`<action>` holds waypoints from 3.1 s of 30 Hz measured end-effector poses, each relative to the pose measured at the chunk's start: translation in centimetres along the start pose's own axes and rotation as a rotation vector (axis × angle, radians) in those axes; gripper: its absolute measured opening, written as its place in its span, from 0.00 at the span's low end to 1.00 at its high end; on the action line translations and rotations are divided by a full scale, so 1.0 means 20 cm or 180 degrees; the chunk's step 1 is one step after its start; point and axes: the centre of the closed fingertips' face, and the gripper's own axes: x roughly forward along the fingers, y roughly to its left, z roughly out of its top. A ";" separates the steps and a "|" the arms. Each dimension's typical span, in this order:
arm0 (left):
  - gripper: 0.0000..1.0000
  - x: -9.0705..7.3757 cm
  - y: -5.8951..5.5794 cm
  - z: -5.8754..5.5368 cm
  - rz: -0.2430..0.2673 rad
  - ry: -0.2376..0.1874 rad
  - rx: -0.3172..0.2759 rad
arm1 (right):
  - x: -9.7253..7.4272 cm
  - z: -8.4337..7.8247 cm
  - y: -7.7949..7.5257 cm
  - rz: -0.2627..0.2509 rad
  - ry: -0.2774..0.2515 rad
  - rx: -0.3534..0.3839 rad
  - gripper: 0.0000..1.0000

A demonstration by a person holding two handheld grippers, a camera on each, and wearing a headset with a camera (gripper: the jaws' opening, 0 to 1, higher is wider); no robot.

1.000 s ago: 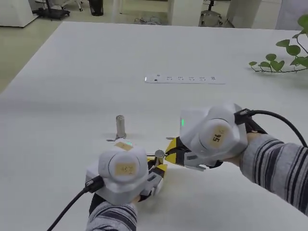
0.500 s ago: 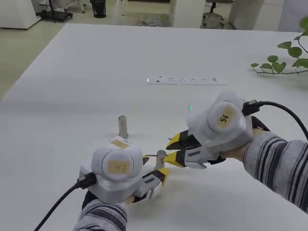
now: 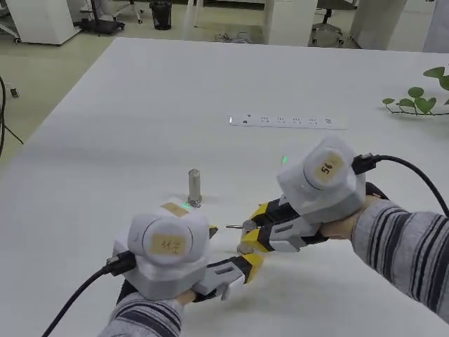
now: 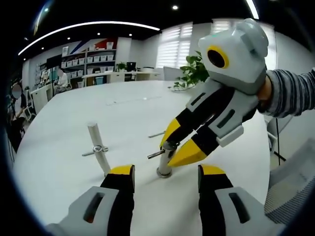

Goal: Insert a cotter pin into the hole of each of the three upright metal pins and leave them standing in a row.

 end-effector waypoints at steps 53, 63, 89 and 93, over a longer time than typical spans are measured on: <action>0.86 -0.26 0.15 0.01 0.0249 -0.0146 -0.0076 | 0.04 0.02 -0.16 -0.0037 0.0076 0.0210 0.08; 0.86 -0.25 0.13 0.01 0.0209 -0.0153 -0.0059 | 0.04 0.03 -0.16 0.0034 0.0041 0.0127 0.09; 0.91 -0.24 0.12 0.04 0.0204 -0.0299 -0.0159 | 0.04 0.36 -0.28 -0.0144 -0.0844 0.0640 0.33; 0.94 -0.23 0.13 0.03 0.0209 -0.0289 -0.0161 | 0.11 0.40 -0.30 -0.0130 -0.0892 0.0806 0.33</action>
